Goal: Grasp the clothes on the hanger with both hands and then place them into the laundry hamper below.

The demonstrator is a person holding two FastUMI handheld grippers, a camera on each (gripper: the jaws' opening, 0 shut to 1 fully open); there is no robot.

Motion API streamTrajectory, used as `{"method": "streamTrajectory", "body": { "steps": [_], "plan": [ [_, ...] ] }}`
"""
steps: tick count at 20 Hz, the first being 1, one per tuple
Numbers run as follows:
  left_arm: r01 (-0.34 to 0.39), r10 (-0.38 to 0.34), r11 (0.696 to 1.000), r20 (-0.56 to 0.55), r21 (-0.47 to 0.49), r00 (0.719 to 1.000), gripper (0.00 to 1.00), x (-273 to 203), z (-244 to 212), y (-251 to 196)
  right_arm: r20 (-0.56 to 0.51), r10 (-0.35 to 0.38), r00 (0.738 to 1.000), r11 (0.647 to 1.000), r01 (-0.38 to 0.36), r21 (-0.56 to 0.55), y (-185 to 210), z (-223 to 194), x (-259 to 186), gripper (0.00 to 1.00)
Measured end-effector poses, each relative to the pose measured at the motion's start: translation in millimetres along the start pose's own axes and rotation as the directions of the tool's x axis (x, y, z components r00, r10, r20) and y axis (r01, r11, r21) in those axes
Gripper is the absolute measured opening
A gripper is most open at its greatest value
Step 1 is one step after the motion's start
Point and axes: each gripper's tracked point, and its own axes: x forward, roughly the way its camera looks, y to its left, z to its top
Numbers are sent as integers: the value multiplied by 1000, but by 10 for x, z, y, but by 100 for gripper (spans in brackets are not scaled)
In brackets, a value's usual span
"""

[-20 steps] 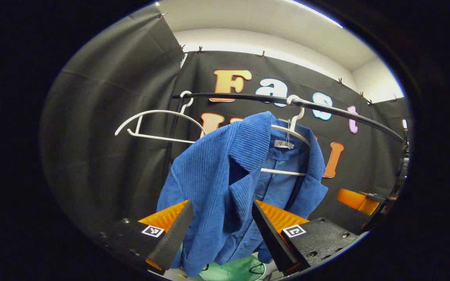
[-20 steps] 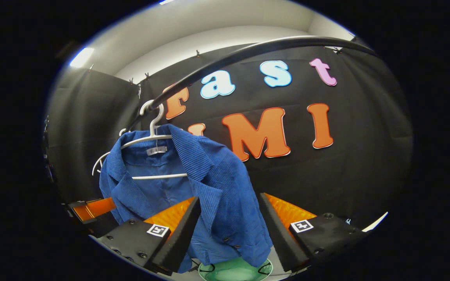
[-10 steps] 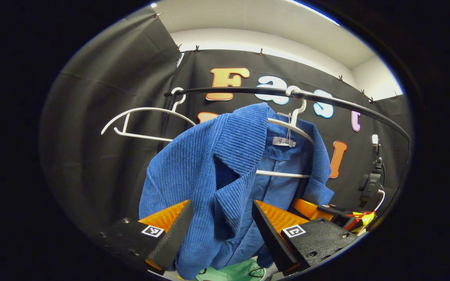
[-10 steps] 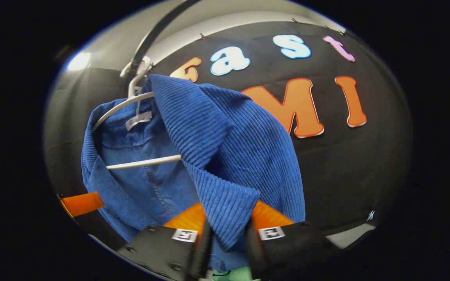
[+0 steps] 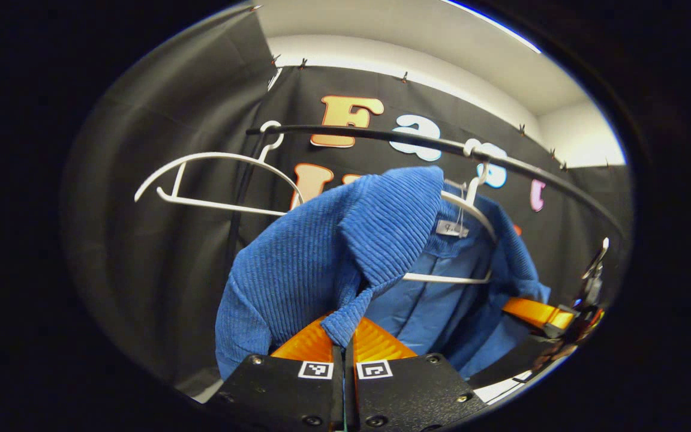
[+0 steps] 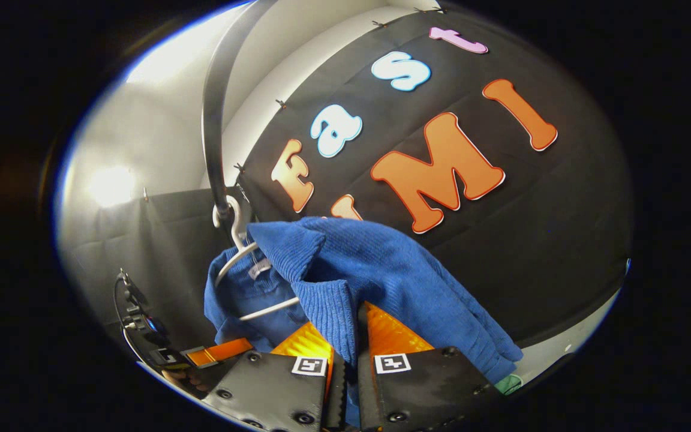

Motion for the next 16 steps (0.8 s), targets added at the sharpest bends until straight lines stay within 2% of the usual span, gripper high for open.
{"method": "streamTrajectory", "body": {
  "steps": [3, 7, 8, 12, 16],
  "plan": [
    [18, -19, 998, 11, 61, 1000, 0, -246, 330, 184, 26, 40, 999, 996, -41, 74, 2, 256, -51, 16],
    [83, -87, 987, 25, 141, 996, 0, -553, 709, 82, 43, 73, 996, 990, -78, 115, 13, 433, -49, 16],
    [79, -85, 986, 36, 147, 996, 0, -592, 815, 94, 51, 85, 995, 987, -91, 131, 28, 478, -79, 7],
    [129, -132, 990, 59, 52, 989, 0, -694, 1070, 72, 69, 132, 989, 971, -143, 193, 121, 642, -86, 8],
    [138, -142, 989, 76, 58, 987, 0, -751, 1256, 74, 77, 169, 983, 950, -183, 252, 163, 758, -121, 8]
  ]
}}
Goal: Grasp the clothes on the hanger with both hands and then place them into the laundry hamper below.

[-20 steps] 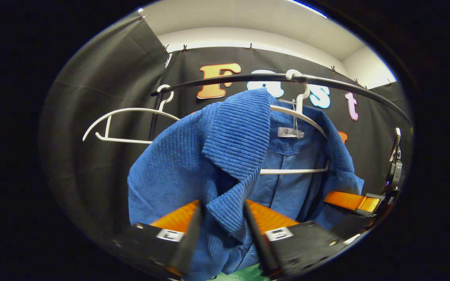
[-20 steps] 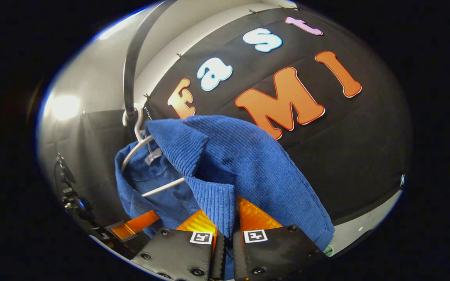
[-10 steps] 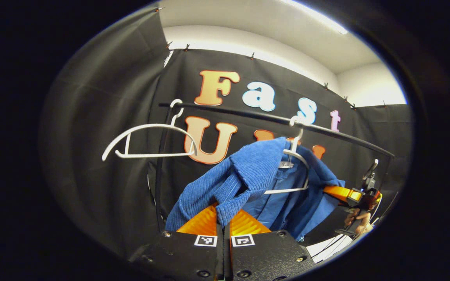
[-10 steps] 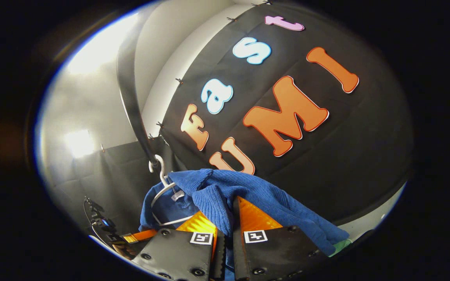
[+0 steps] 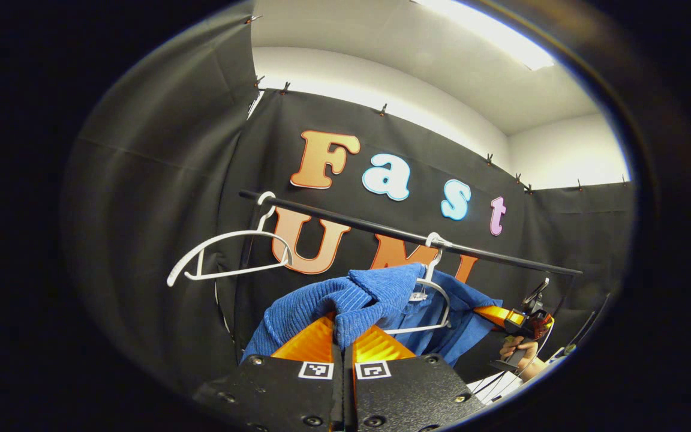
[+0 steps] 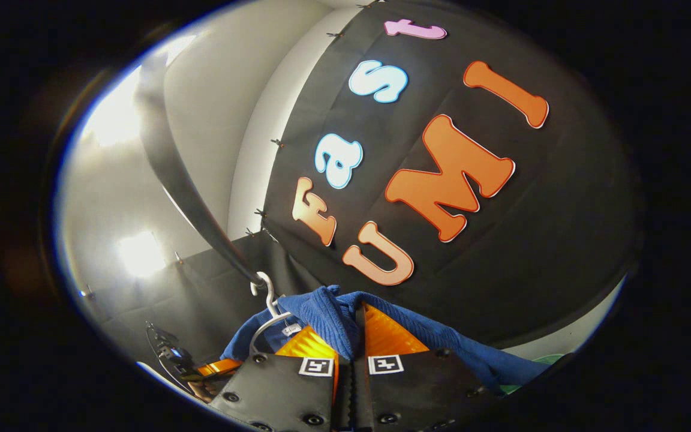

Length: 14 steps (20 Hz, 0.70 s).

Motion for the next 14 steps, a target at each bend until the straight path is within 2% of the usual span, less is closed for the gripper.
{"method": "streamTrajectory", "body": {
  "steps": [4, 9, 14],
  "plan": [
    [18, -18, 1000, 5, 18, 1000, 0, -4, 127, -3, 16, 42, 999, 996, -44, 74, 92, 140, -22, 8],
    [39, -37, 998, 39, -43, 999, 0, -22, 311, 27, 39, 59, 997, 987, -64, 147, 68, 304, 49, 8],
    [36, -37, 999, 61, 14, 997, 0, 4, 500, 50, 46, 52, 998, 982, -59, 181, 0, 387, 112, 7]
  ]
}}
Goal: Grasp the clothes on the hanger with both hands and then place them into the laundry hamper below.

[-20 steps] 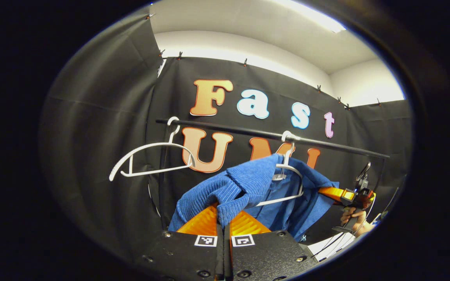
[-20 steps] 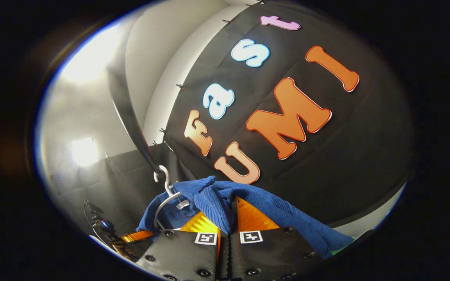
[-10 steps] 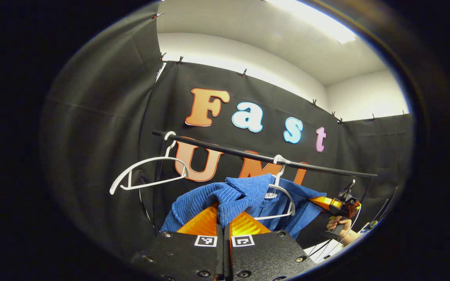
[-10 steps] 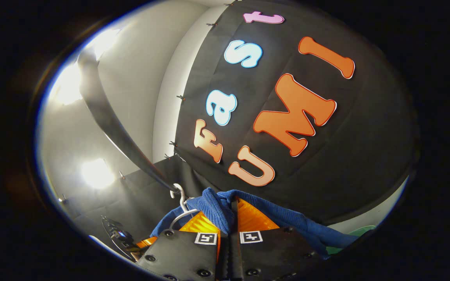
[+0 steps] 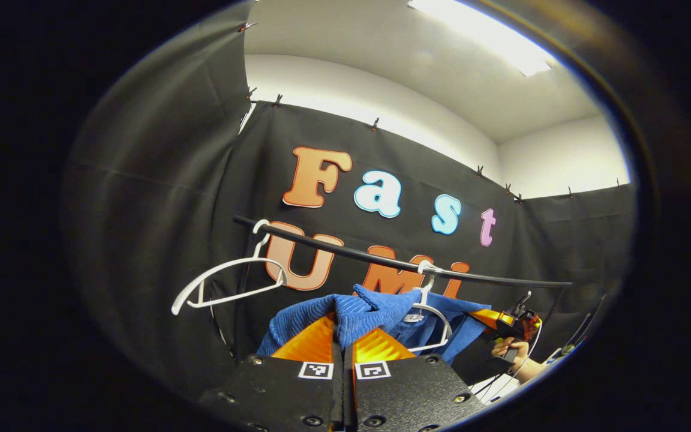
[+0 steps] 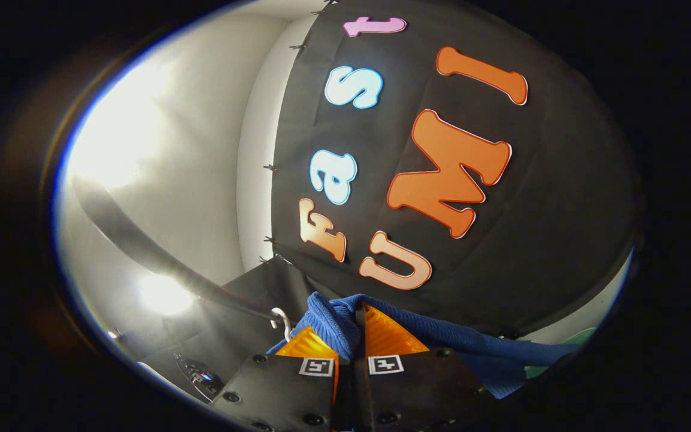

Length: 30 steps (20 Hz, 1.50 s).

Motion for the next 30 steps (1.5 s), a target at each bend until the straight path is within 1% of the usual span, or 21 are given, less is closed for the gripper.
{"method": "streamTrajectory", "body": {
  "steps": [3, 4, 5, 6, 8, 10, 11, 13, 15, 17, 19, 21, 22, 24, 26, 28, 30],
  "plan": [
    [8, -9, 999, 25, 35, 1000, 0, 63, 216, -5, -5, -15, 1000, 1000, 15, 10, -64, 9, 60, 7],
    [13, -14, 999, 31, 41, 999, 2, 80, 283, -4, -7, -17, 1000, 1000, 17, 10, -70, 6, 75, 7],
    [15, -17, 998, 37, 55, 999, 0, 93, 336, 12, -9, -18, 1000, 1000, 18, 14, -81, 16, 89, 7],
    [15, -18, 997, 39, 71, 999, 2, 118, 379, 40, -11, -20, 1000, 1000, 20, 22, -93, 18, 110, 7],
    [17, -19, 997, 29, 72, 999, 0, 198, 390, 91, -23, -31, 999, 998, 32, 46, -148, 33, 195, 7],
    [7, -8, 999, 11, 43, 1000, 1, 262, 318, 212, -37, -45, 998, 997, 47, 67, -222, 28, 249, 7],
    [-10, 11, 999, -2, 31, 1000, 0, 288, 245, 321, -42, -52, 998, 996, 54, 71, -264, 25, 268, 7],
    [-46, 46, 999, -40, -13, 998, 0, 353, 9, 533, -56, -69, 996, 995, 73, 65, -369, -32, 287, 7],
    [-74, 69, 995, -89, -63, 994, 0, 376, -259, 715, -80, -106, 991, 991, 112, 73, -544, -107, 303, 7],
    [-91, 83, 994, -132, -55, 988, 2, 458, -479, 875, -92, -139, 986, 984, 148, 95, -669, -128, 342, 7],
    [-99, 92, 994, -152, -40, 984, 0, 494, -602, 907, -98, -177, 979, 975, 188, 116, -803, -144, 383, 7],
    [-102, 94, 994, -162, -46, 982, 2, 501, -715, 920, -95, -189, 977, 974, 199, 113, -854, -138, 375, 7],
    [-101, 91, 993, -170, -54, 981, 0, 528, -775, 942, -99, -189, 977, 974, 199, 107, -858, -139, 375, 7],
    [-97, 78, 991, -178, -96, 981, 0, 547, -860, 955, -102, -188, 977, 975, 198, 99, -867, -161, 371, 7],
    [-98, 69, 984, -187, -152, 980, 0, 573, -921, 928, -90, -204, 975, 971, 213, 107, -887, -119, 387, 7],
    [-113, 78, 978, -195, -174, 978, 0, 604, -941, 945, -69, -226, 972, 963, 233, 133, -881, -29, 441, 7],
    [-136, 107, 977, -171, -164, 979, 0, 610, -810, 1008, -37, -214, 976, 967, 217, 130, -758, 102, 514, 7]
  ]
}}
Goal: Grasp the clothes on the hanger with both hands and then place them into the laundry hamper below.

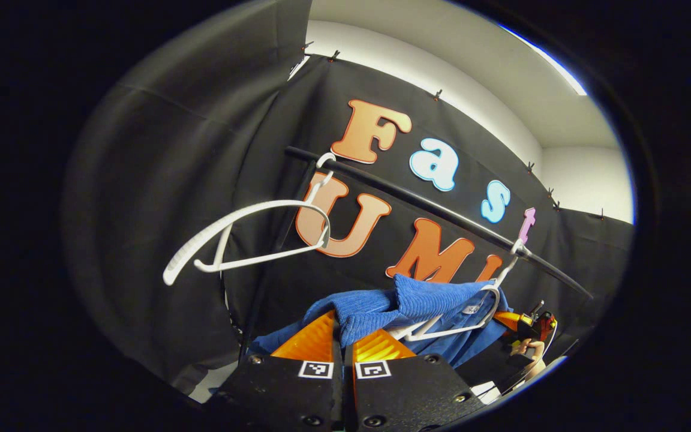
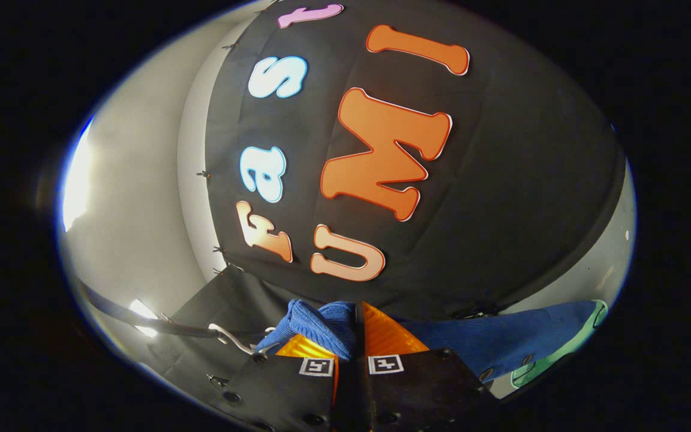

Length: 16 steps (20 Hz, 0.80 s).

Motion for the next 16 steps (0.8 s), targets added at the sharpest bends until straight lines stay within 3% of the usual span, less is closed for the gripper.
{"method": "streamTrajectory", "body": {
  "steps": [2, 4, 9, 13, 16],
  "plan": [
    [11, -11, 1000, 41, 9, 999, 0, 32, 207, -19, 33, 25, 999, 999, -24, -23, 151, 135, 34, 7],
    [9, -10, 1000, 33, 23, 999, 0, 190, 214, -52, 29, -1, 1000, 999, 2, -38, 84, 156, 89, 7],
    [-55, 60, 997, -102, 50, 993, 2, 316, -336, 181, -9, -171, 985, 985, 171, -17, -623, 37, 133, 7],
    [-19, 28, 998, -150, 62, 988, 0, 243, -650, 138, -9, -200, 980, 980, 201, 9, -921, 12, -98, 7],
    [-3, 23, 990, -143, 138, 989, 0, 167, -714, 80, -12, -217, 976, 976, 217, -24, -1005, -17, -225, 7]
  ]
}}
